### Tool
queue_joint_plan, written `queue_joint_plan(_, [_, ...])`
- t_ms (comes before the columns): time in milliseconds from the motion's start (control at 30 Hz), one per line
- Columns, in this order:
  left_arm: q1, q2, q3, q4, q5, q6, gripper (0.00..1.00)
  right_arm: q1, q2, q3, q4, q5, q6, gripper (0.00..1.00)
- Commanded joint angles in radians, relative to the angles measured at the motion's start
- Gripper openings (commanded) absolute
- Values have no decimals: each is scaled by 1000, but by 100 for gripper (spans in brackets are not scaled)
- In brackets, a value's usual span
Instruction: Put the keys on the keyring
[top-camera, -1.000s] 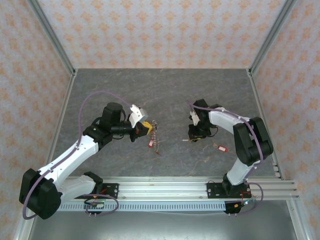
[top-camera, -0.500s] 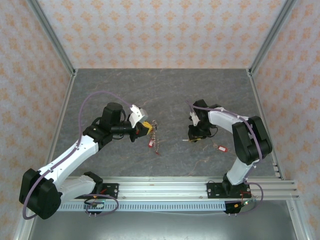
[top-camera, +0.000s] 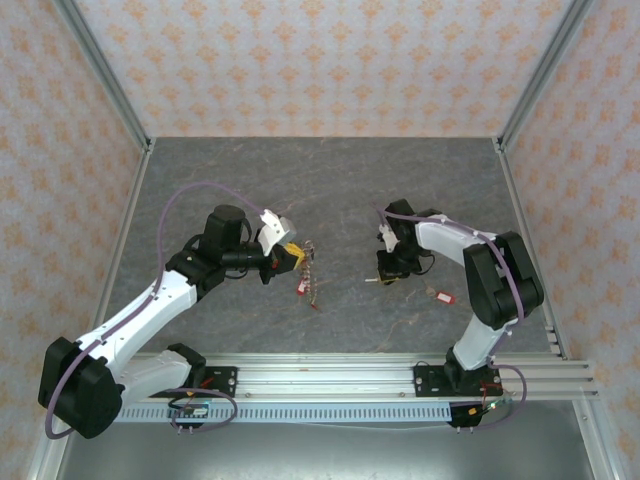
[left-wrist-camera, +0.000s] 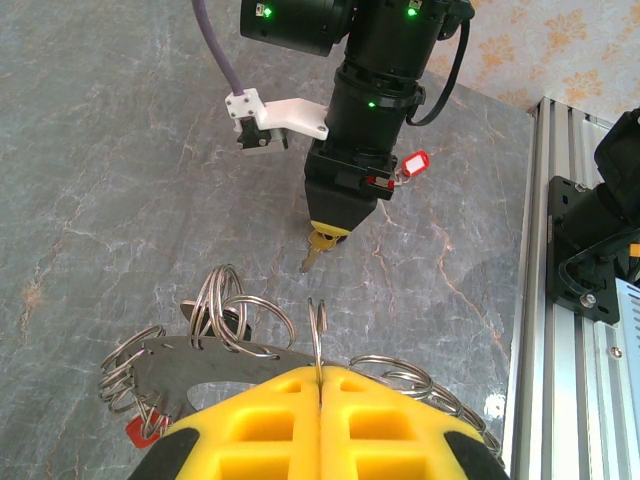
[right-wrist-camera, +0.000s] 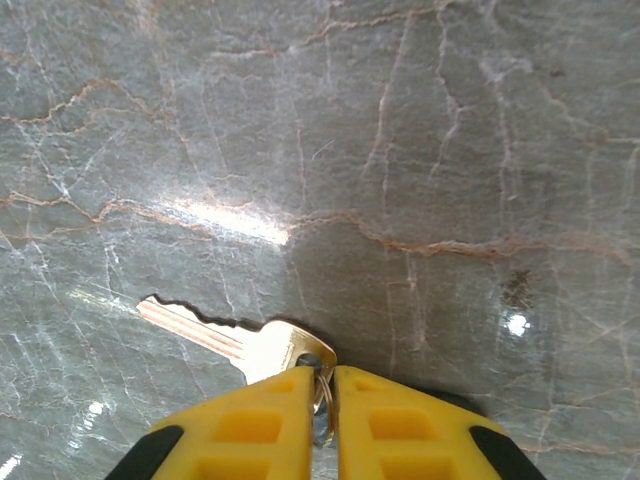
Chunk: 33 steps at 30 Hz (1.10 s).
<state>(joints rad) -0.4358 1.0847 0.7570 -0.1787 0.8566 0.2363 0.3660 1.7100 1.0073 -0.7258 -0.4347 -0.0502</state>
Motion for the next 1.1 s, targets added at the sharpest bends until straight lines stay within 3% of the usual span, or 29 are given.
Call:
queue_joint_plan(0, [8, 3, 42, 8, 29, 12, 0, 7, -30, -9, -16, 25, 8, 15])
queue_joint_plan(233, [9, 6, 42, 4, 30, 14, 0, 7, -44, -12, -15, 17, 14, 16])
queue_joint_plan(600, [9, 12, 47, -2, 35, 18, 0, 8, -83, -8, -9, -8, 2, 3])
queue_joint_plan(833, [5, 29, 45, 22, 17, -5, 0, 7, -308, -77, 122, -148, -32, 0])
queue_joint_plan(1067, [-42, 44, 11, 142, -44, -79, 0, 9, -589, -263, 461, -354, -23, 0])
